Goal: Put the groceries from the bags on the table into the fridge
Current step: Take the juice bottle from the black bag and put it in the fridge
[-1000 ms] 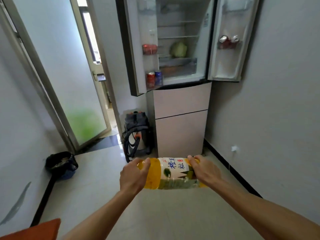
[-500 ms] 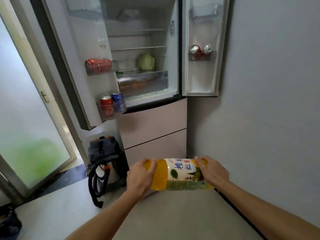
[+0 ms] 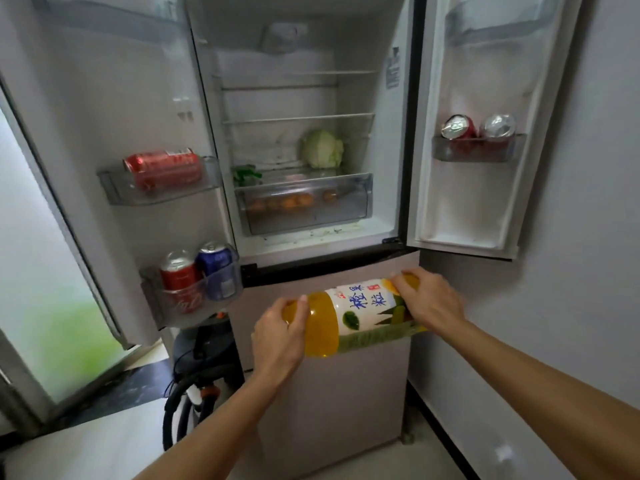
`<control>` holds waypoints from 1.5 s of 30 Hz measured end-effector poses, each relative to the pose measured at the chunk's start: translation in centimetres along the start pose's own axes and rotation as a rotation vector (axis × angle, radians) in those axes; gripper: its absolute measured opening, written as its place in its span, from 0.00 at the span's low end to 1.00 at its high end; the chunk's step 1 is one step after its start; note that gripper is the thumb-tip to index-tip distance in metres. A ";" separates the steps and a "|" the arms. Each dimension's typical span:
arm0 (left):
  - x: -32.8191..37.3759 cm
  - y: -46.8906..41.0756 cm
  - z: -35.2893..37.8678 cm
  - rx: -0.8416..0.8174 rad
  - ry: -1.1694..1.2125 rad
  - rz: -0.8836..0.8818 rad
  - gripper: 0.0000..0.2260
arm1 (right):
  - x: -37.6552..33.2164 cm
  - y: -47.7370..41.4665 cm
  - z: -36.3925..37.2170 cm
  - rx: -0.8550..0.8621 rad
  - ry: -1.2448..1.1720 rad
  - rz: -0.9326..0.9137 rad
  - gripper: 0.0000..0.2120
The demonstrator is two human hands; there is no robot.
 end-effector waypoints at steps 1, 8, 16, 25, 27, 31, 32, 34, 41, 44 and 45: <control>-0.1 -2.3 0.5 0.024 0.013 0.010 0.18 | -0.8 -2.8 0.5 0.021 -0.001 -0.024 0.23; 1.9 -19.9 2.5 0.136 0.097 0.089 0.19 | -7.8 -21.2 1.6 0.145 -0.090 -0.128 0.22; 3.5 -34.9 4.5 0.362 0.116 0.076 0.19 | -14.4 -37.0 3.8 0.304 -0.228 -0.141 0.17; 1.1 -45.5 7.4 0.565 0.026 -0.048 0.19 | -20.3 -52.6 11.7 0.117 -0.371 -0.252 0.16; 0.2 -47.1 8.0 0.587 -0.010 -0.079 0.21 | -21.9 -55.5 13.9 0.045 -0.404 -0.275 0.19; -0.5 -49.3 8.9 0.612 -0.044 -0.108 0.27 | -24.6 -59.8 17.2 -0.080 -0.449 -0.274 0.17; -0.6 -49.7 9.0 0.614 -0.055 -0.107 0.28 | -25.1 -60.7 17.9 -0.114 -0.461 -0.307 0.15; -0.6 -50.9 9.1 0.609 -0.098 -0.105 0.29 | -26.1 -62.1 18.8 -0.165 -0.496 -0.386 0.15; 0.0 -53.7 9.3 0.369 -0.348 -0.024 0.23 | -26.0 -65.4 21.6 -0.320 -0.630 -0.485 0.19; -0.4 -55.0 9.0 0.198 -0.218 -0.052 0.26 | -26.6 -66.2 21.6 -0.247 -0.435 -0.482 0.26; -0.6 -55.3 9.2 0.186 -0.173 -0.063 0.25 | -26.8 -66.3 21.4 -0.198 -0.291 -0.475 0.28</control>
Point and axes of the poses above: each hand's wrist, its own y-axis away from the middle knuckle, its own z-axis out of the palm, x = y × z, the point moved 1 cm from there along -y, towards the middle knuckle, and after that the axes turned 2 degrees about -x, right-handed, at the moved point
